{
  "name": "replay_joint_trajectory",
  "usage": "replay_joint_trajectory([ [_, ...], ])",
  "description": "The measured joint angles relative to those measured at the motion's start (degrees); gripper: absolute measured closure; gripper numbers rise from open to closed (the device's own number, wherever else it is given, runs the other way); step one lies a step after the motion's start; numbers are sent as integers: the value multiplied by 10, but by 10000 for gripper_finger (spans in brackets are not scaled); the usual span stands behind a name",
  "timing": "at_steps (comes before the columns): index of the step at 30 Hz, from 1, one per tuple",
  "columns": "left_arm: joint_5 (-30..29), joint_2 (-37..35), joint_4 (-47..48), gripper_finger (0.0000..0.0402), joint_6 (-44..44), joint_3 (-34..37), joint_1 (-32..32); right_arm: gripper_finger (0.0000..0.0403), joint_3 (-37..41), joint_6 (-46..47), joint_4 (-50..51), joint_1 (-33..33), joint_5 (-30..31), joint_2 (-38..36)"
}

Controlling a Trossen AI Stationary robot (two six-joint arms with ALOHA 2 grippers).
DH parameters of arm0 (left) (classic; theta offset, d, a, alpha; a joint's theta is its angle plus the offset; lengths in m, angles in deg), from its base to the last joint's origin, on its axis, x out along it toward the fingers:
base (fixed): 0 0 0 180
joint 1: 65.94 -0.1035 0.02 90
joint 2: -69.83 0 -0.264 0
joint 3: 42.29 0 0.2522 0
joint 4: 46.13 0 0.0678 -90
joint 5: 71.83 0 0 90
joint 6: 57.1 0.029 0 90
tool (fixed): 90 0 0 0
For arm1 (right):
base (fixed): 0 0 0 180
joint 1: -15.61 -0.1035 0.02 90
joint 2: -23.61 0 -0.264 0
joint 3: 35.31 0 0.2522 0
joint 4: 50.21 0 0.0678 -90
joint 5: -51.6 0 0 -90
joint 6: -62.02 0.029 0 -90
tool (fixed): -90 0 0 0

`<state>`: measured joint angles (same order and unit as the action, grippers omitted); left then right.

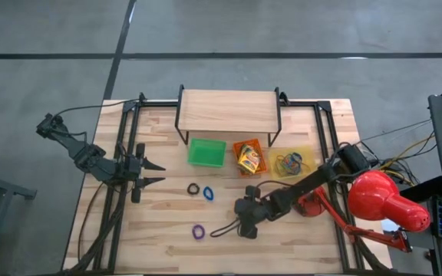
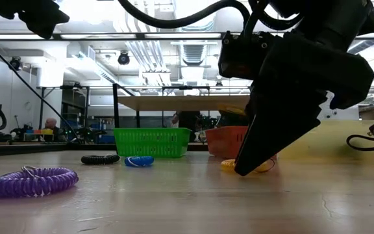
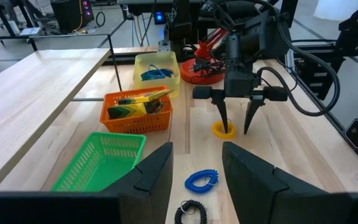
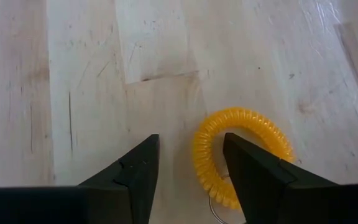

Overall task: Pick & Place Office Desk Supplies
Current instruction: Put the yellow spring rubber band into the green bin

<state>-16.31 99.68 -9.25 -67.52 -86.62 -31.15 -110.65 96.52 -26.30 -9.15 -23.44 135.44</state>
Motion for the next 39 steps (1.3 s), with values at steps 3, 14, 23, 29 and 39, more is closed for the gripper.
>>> replay_joint_trajectory([
  [3,0,0,0,261,0,0,0,243,0,-3,2,1,0,-1],
  [14,0,0,0,261,0,0,0,319,0,-17,4,3,2,-1],
  [23,0,0,0,261,0,0,0,363,1,-21,3,3,2,-1],
  [29,0,0,0,261,0,0,0,366,1,-21,3,3,2,-1],
  [39,0,0,5,261,0,0,0,365,2,-21,-9,2,-4,-73],
])
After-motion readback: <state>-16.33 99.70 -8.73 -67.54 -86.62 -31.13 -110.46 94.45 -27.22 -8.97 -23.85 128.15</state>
